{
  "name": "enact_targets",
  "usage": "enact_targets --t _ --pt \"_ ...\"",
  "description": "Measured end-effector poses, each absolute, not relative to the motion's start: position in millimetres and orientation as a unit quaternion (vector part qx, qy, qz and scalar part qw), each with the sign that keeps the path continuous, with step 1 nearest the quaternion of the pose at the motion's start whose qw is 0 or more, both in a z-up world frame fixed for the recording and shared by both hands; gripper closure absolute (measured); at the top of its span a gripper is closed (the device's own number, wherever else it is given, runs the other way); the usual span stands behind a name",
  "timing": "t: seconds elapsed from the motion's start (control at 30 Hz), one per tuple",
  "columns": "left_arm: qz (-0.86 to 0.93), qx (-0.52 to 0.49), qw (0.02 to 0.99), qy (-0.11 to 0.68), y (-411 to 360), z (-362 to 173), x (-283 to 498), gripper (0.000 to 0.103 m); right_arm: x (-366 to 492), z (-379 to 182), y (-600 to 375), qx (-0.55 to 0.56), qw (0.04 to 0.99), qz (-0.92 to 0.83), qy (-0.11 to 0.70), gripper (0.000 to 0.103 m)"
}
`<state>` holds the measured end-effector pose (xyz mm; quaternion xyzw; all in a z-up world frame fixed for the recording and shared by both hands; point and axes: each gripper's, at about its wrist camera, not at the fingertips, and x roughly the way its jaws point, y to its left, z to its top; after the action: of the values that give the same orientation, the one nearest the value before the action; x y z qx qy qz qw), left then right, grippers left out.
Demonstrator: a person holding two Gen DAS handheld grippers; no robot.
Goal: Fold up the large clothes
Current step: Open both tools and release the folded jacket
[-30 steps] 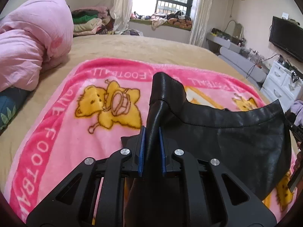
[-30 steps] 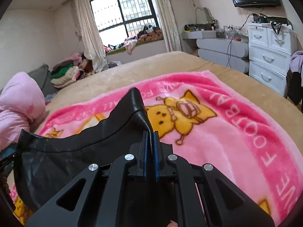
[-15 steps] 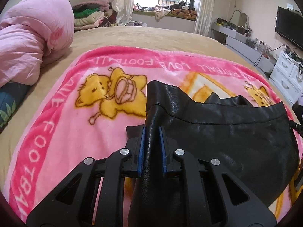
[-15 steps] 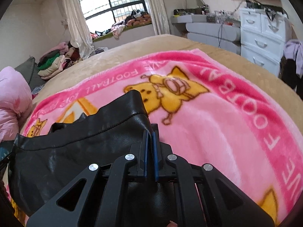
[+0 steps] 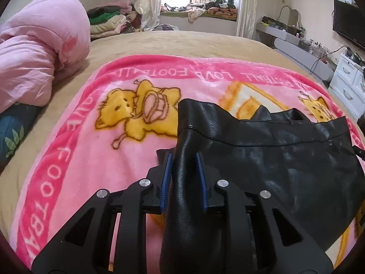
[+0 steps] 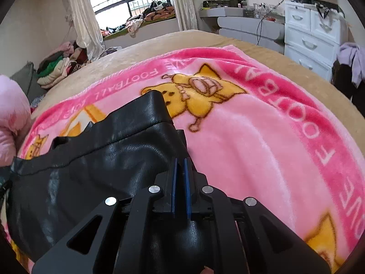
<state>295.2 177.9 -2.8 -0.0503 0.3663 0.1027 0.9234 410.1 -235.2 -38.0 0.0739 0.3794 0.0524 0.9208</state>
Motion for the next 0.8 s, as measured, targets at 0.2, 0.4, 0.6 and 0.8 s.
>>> enact_targets --t 0.2,0.4,0.6,0.8 --pt "0.109 -0.054 0.919 0.375 183.0 -2.7 294.2 0.072 403.4 -30.9 -237.2 0.077 0.922 0.060 0.376 0.055" --pt "0.114 -0.056 0.918 0.376 186.2 2.2 291.1 0.050 393.7 -19.7 -245.1 0.105 0.922 0.075 0.364 0.041" --pt "0.114 -0.053 0.920 0.371 183.0 11.8 285.8 0.023 376.1 2.5 -244.3 0.103 0.931 0.097 0.336 0.027" --pt "0.104 -0.049 0.924 0.366 173.1 22.5 279.0 0.009 361.5 16.7 -229.9 0.070 0.940 0.117 0.313 0.026"
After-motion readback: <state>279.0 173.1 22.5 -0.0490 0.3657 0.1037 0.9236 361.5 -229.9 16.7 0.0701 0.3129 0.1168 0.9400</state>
